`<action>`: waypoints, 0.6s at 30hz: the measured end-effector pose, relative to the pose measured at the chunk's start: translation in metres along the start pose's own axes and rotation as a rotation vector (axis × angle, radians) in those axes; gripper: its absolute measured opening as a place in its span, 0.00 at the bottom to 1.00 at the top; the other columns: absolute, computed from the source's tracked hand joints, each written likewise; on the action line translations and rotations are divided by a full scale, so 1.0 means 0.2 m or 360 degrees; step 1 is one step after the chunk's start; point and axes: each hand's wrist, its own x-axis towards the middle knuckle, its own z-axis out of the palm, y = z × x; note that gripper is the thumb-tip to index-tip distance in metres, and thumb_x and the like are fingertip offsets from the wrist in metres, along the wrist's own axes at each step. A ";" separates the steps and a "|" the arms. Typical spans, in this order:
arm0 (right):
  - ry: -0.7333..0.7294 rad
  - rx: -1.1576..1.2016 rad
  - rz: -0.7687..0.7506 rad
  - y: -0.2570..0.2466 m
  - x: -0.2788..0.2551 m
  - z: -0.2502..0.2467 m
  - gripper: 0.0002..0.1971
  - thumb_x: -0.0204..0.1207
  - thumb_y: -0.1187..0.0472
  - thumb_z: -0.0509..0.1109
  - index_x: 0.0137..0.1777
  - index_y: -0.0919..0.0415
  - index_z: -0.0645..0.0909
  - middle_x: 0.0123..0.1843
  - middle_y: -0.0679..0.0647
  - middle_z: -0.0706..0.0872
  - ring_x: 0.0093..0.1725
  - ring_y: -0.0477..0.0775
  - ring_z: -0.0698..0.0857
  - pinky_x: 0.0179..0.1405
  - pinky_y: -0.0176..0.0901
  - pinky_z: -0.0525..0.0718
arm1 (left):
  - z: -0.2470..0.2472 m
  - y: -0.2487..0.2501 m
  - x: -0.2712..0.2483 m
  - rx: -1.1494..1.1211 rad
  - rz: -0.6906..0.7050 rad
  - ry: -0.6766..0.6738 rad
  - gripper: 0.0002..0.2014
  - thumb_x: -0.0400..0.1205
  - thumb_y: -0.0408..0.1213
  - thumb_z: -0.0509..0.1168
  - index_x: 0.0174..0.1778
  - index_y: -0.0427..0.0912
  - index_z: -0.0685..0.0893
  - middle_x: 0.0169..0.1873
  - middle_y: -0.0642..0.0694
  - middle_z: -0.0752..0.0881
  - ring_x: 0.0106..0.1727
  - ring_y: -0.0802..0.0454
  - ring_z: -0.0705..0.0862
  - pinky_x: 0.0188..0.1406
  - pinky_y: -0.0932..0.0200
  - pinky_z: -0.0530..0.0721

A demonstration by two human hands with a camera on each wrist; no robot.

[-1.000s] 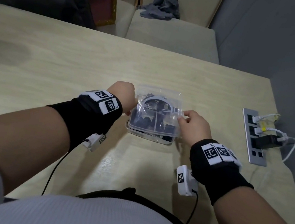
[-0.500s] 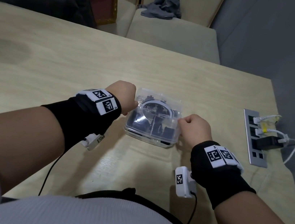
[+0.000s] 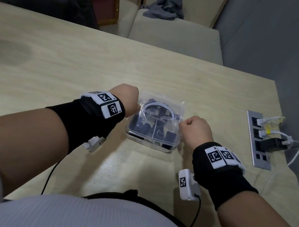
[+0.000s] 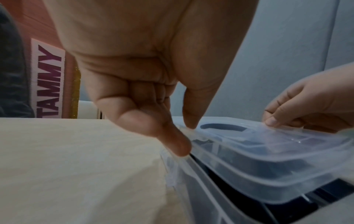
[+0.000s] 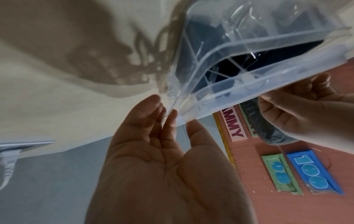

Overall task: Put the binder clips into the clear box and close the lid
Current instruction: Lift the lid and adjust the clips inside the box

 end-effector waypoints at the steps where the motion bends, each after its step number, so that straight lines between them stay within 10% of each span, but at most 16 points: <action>1: 0.0035 0.0025 0.0005 0.00 -0.01 0.00 0.11 0.74 0.58 0.62 0.32 0.59 0.78 0.45 0.60 0.81 0.35 0.57 0.78 0.40 0.41 0.73 | 0.00 -0.01 0.00 -0.0043 0.0002 0.0024 0.12 0.81 0.41 0.62 0.35 0.39 0.81 0.39 0.41 0.89 0.43 0.43 0.86 0.39 0.54 0.82; 4: 0.0166 0.0130 0.0001 0.00 -0.02 -0.03 0.11 0.76 0.56 0.63 0.49 0.63 0.82 0.54 0.56 0.77 0.44 0.55 0.77 0.47 0.40 0.71 | 0.01 0.00 -0.01 -0.0251 -0.0019 0.0112 0.14 0.84 0.46 0.59 0.57 0.39 0.79 0.47 0.42 0.87 0.49 0.43 0.83 0.42 0.55 0.75; 12: 0.0258 0.0989 0.0067 -0.11 -0.02 -0.09 0.09 0.78 0.62 0.60 0.57 0.60 0.74 0.37 0.50 0.90 0.35 0.49 0.90 0.41 0.49 0.86 | -0.04 0.01 0.03 -0.0784 -0.0128 0.0318 0.24 0.84 0.47 0.60 0.73 0.40 0.68 0.55 0.40 0.87 0.53 0.39 0.87 0.50 0.51 0.83; 18: 0.0114 0.1285 0.0038 -0.13 -0.05 -0.06 0.07 0.83 0.62 0.58 0.59 0.58 0.73 0.42 0.53 0.89 0.31 0.44 0.86 0.31 0.41 0.81 | -0.06 -0.02 0.02 -0.1283 -0.0181 0.0187 0.16 0.87 0.41 0.56 0.65 0.35 0.76 0.36 0.42 0.87 0.33 0.44 0.88 0.36 0.50 0.86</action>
